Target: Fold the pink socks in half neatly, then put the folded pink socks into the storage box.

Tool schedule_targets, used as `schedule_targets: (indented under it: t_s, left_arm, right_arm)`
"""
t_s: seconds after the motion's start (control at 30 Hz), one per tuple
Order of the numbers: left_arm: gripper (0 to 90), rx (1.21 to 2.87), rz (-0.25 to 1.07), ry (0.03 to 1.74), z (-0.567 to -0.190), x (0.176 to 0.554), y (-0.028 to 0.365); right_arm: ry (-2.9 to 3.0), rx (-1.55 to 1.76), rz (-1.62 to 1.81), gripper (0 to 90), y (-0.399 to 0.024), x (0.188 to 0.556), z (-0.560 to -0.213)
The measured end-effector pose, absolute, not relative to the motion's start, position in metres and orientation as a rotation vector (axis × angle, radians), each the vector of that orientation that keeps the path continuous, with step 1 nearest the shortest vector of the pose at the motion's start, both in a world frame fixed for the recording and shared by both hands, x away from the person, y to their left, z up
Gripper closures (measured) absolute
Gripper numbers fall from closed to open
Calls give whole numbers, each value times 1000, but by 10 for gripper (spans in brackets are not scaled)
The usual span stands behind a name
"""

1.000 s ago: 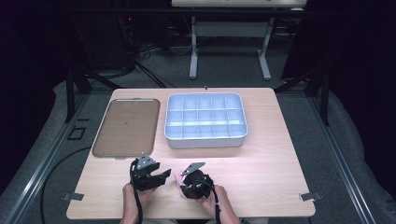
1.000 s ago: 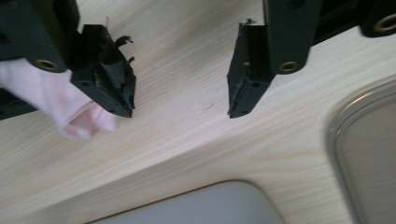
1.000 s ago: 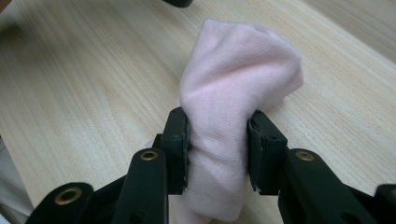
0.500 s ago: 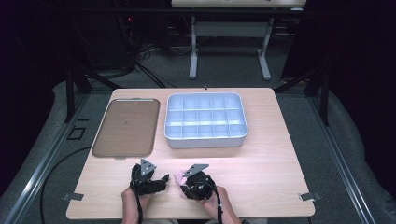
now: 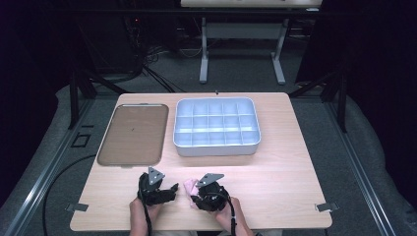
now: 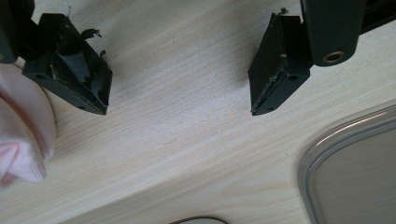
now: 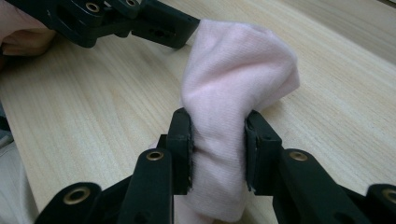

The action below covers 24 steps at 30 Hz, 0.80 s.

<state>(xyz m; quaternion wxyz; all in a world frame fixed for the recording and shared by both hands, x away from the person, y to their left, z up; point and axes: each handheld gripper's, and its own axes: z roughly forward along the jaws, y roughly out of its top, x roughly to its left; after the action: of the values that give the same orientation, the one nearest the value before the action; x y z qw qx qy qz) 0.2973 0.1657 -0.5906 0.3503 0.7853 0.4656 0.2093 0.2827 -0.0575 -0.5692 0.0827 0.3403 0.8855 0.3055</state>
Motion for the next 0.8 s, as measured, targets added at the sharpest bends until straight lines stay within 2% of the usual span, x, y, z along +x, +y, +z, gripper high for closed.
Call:
schedule_targets:
  t_s: [0.8]
  left_arm:
    - [215,2034,542,1205,-591,297,166]
  right_arm:
    - [2493,1034,1182,699,-78,280,-556]
